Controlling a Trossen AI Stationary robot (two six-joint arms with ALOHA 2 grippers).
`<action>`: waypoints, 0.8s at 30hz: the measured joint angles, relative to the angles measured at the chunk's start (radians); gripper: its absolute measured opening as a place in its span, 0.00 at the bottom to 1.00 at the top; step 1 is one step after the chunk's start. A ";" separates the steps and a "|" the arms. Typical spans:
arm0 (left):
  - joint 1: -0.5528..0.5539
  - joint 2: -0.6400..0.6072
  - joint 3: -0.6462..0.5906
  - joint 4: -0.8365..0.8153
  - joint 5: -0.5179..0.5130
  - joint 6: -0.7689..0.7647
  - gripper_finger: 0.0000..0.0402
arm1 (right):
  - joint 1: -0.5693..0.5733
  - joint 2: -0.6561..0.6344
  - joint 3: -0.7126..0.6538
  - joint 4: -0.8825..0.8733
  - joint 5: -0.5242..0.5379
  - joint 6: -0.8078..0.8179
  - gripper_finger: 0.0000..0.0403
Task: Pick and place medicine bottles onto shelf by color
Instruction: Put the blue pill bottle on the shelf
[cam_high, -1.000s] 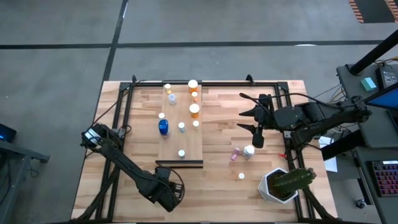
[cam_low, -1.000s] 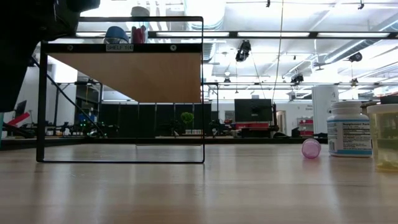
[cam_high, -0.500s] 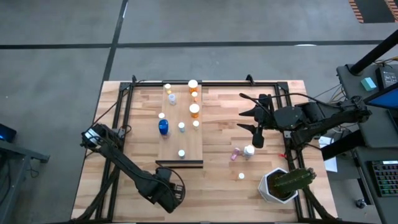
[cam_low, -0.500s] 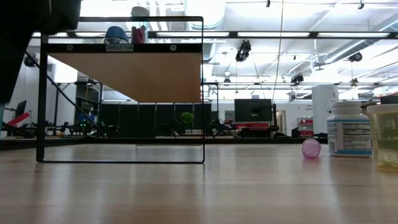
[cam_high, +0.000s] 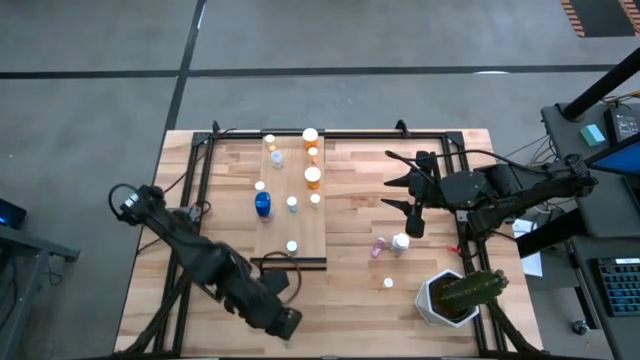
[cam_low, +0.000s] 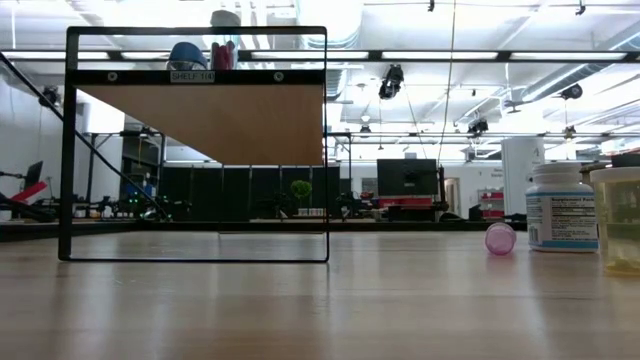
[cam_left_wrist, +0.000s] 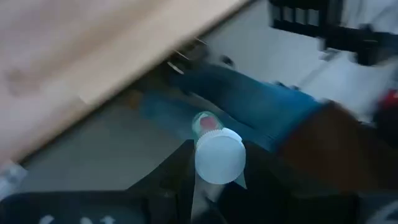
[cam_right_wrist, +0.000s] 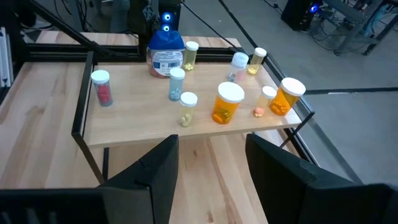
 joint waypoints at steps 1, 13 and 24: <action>0.012 -0.003 0.031 -0.010 0.024 -0.022 0.24 | 0.000 0.000 0.000 0.000 0.000 -0.001 0.44; 0.152 -0.011 0.242 -0.082 0.089 0.385 0.24 | 0.000 0.000 0.000 0.001 0.000 0.002 0.44; 0.399 -0.088 0.322 -0.230 -0.236 0.760 0.24 | 0.000 0.000 0.000 0.001 0.001 -0.003 0.44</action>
